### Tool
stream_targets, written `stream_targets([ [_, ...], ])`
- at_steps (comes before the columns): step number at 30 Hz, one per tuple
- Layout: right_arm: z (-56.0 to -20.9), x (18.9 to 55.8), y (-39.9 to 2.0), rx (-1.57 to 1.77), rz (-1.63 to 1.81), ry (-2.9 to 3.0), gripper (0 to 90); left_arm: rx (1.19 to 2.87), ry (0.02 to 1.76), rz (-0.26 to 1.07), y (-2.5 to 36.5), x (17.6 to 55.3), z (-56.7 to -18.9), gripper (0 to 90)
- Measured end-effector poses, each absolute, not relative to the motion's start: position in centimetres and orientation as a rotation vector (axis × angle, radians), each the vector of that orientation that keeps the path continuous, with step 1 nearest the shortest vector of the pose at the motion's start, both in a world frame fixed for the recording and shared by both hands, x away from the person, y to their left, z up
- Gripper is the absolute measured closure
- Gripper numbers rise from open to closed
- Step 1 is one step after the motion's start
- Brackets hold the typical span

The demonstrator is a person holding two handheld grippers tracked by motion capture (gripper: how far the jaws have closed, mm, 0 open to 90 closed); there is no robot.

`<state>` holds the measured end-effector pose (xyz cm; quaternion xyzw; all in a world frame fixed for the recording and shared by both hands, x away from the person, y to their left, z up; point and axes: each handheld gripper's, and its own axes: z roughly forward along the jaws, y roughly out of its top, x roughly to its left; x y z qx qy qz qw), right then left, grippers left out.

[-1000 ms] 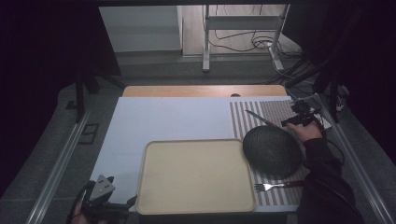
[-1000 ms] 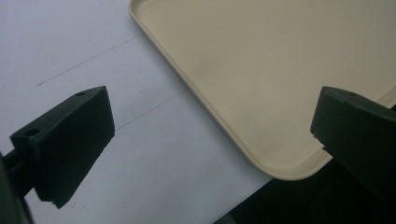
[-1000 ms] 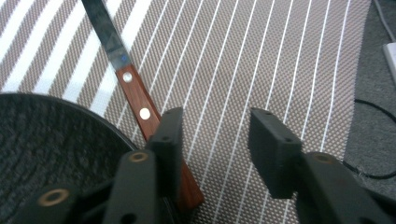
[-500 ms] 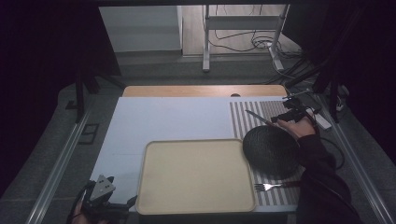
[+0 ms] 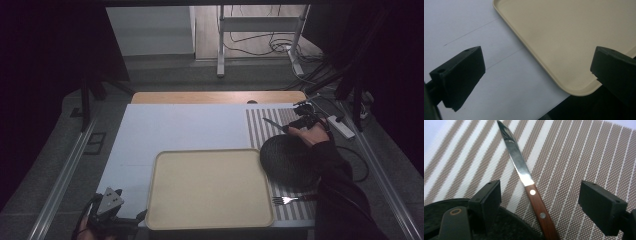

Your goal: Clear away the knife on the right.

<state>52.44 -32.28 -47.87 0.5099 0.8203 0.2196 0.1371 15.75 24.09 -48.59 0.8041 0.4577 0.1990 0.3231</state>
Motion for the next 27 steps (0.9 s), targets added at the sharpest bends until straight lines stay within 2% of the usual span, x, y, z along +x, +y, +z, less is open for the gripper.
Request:
stream_targets([
  [4,-48.8,53.0,-32.6,1.497,0.605,2.386,19.7,2.112,1.2,0.523,24.1,15.8,-48.6,0.0],
  [7,-49.2,53.2,-32.7,1.498,0.588,2.396,24.4,2.112,1.2,0.523,24.1,15.8,-48.6,0.0],
  [8,-49.4,53.3,-32.9,1.491,0.584,2.41,28.8,2.113,1.2,0.524,24.1,15.8,-48.6,0.0],
  [9,-49.4,53.3,-32.9,1.491,0.584,2.41,28.8,2.113,1.2,0.524,24.1,15.8,-48.6,0.0],
  [10,-49.7,53.5,-33.1,1.483,0.567,2.418,33.7,2.116,1.199,0.525,24.1,15.8,-48.6,0.0],
  [12,-49.7,53.5,-33.1,1.464,0.556,2.424,35.7,2.116,1.199,0.525,24.1,15.8,-48.6,0.0],
  [13,-49.7,53.4,-33.1,1.448,0.557,2.424,39.1,2.115,1.199,0.525,24.1,15.8,-48.6,0.0],
  [14,-49.6,53.4,-33.3,1.413,0.547,2.436,50.7,2.115,1.2,0.526,24.1,15.7,-48.6,0.0],
  [15,-49.6,53.4,-33.3,1.413,0.547,2.436,50.7,2.115,1.2,0.526,24.1,15.7,-48.6,0.0],
  [16,-49.5,53.3,-33.5,1.383,0.562,2.452,64.3,2.115,1.2,0.526,24.0,15.7,-48.6,0.0],
  [17,-49.5,53.3,-33.5,1.383,0.562,2.452,64.3,2.115,1.2,0.526,24.0,15.7,-48.6,0.0],
  [18,-49.5,53.2,-33.7,1.362,0.581,2.472,77.0,2.117,1.2,0.527,24.0,15.7,-48.6,0.0],
  [27,-49.3,53.1,-33.4,1.32,0.518,2.466,78.0,2.112,1.204,0.527,24.1,15.7,-48.6,0.0],
])
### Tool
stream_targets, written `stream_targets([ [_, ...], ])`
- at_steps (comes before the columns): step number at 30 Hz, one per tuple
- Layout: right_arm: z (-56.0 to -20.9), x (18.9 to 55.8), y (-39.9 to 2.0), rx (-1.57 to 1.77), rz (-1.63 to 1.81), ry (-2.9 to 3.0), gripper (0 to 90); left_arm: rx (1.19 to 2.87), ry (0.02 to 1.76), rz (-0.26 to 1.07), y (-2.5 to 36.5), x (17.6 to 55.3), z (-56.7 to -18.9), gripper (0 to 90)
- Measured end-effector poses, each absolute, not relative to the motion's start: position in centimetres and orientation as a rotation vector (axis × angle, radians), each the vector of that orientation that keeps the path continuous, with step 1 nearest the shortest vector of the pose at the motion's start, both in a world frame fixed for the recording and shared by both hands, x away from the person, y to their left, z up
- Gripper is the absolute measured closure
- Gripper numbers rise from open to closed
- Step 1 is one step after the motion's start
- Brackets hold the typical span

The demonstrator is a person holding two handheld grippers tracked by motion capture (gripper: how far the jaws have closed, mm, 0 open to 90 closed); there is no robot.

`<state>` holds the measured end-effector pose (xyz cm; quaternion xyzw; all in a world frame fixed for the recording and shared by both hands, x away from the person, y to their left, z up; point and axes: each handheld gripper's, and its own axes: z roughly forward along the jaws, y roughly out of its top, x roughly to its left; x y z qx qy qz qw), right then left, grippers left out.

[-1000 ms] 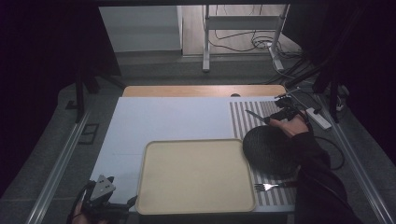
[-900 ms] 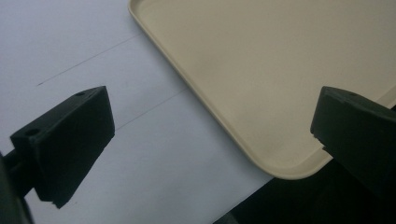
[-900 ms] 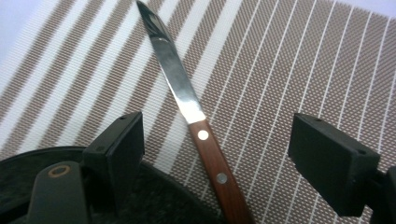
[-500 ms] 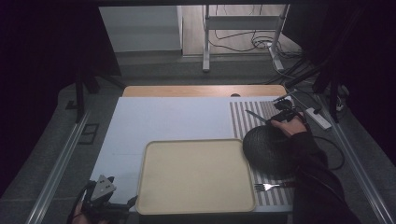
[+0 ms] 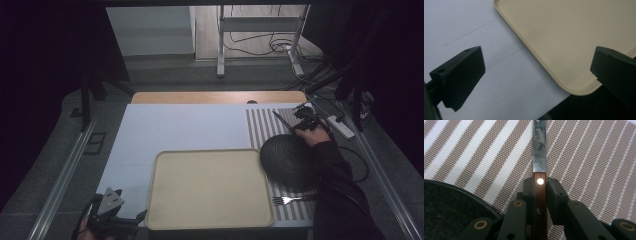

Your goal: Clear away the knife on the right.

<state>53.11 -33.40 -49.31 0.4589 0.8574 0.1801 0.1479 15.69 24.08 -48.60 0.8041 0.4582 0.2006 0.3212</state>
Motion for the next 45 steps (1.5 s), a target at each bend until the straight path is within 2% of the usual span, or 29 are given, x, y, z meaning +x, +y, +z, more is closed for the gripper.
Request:
stream_targets([
  [16,-47.2,51.9,-36.2,1.4,0.618,2.367,78.0,2.104,1.209,0.524,24.1,15.7,-48.6,0.0],
  [31,-45.9,49.1,-33.3,1.339,0.698,2.394,78.1,2.093,1.21,0.521,24.3,15.7,-48.6,0.0],
  [45,-46.2,46.4,-30.2,1.247,0.724,2.47,78.0,2.09,1.208,0.519,24.3,15.7,-48.5,0.0],
])
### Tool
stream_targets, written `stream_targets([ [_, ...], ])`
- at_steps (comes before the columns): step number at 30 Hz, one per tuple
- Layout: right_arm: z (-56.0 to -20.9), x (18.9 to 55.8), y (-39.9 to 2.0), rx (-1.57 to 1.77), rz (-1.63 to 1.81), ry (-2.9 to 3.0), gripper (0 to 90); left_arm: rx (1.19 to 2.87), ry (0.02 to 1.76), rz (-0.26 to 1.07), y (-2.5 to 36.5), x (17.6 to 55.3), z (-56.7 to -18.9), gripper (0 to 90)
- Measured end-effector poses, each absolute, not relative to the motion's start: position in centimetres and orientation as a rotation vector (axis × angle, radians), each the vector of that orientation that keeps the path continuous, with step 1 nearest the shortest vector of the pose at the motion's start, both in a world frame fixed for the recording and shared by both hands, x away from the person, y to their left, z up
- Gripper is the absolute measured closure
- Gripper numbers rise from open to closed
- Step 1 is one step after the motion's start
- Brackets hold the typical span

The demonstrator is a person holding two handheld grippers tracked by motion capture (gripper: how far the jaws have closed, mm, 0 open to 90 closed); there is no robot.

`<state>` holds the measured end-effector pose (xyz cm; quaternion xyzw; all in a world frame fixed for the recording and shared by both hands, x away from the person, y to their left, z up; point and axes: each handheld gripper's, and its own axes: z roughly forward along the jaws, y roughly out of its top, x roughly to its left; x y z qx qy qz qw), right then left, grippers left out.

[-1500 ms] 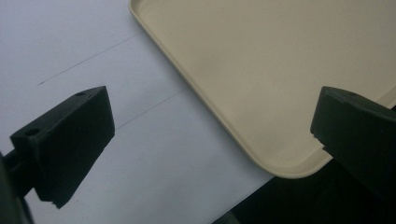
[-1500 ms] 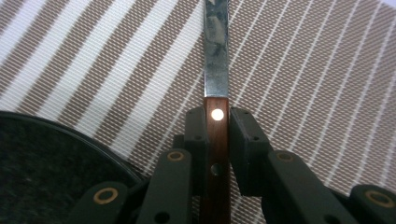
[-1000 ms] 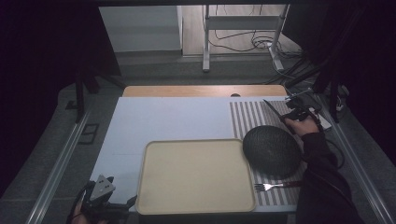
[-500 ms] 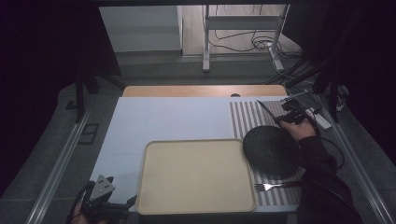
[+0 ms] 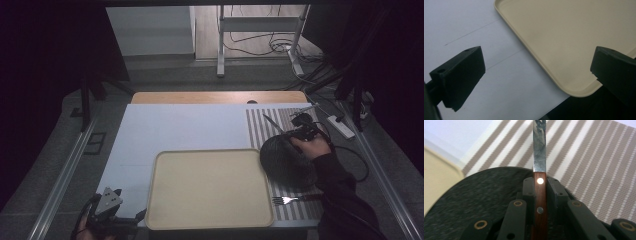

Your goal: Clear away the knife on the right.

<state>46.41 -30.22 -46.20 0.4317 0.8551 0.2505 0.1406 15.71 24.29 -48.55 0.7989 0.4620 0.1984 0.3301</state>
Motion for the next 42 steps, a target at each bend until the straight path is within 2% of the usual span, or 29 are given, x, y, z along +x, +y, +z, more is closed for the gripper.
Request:
stream_targets([
  [42,-45.6,36.4,-22.2,1.058,0.836,2.597,78.0,2.091,1.198,0.524,24.3,15.7,-48.5,0.0],
])
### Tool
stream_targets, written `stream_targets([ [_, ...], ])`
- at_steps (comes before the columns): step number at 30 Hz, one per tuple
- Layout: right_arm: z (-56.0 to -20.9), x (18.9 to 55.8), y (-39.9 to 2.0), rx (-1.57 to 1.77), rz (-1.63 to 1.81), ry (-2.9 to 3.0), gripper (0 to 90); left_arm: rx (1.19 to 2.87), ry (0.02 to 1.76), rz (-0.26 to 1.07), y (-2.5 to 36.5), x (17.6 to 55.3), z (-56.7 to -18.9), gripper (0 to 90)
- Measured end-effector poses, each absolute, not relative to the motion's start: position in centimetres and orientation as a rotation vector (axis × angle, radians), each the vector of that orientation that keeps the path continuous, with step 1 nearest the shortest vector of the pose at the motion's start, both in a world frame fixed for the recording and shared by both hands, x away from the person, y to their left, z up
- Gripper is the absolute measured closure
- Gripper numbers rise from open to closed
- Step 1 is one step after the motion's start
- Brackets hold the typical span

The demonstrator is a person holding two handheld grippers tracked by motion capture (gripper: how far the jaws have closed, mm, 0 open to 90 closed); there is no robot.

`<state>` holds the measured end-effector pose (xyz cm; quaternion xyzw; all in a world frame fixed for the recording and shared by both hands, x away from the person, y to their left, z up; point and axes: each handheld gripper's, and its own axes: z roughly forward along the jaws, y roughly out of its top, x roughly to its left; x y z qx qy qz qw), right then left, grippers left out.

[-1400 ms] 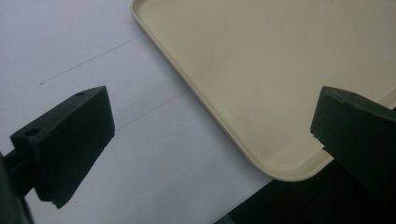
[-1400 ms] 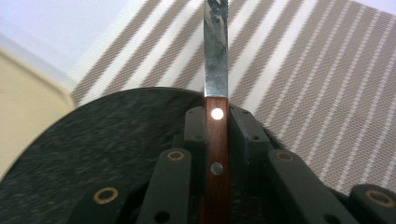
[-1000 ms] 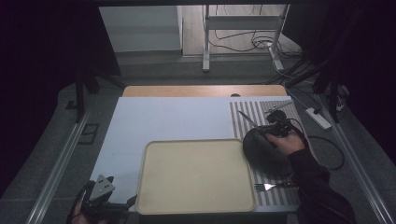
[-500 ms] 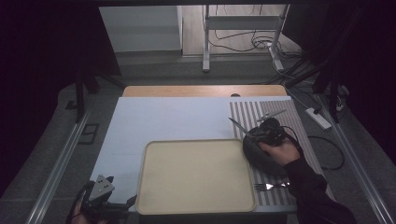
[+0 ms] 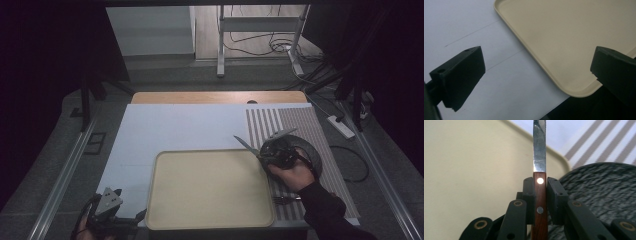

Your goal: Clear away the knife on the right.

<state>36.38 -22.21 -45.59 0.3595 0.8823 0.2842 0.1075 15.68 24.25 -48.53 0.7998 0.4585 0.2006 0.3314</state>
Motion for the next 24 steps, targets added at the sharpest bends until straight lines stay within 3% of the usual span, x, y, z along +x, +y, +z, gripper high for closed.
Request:
stream_targets([
  [24,-46.8,30.5,-18.8,0.997,0.847,2.665,78.0,2.091,1.195,0.528,24.2,15.6,-48.5,0.0],
])
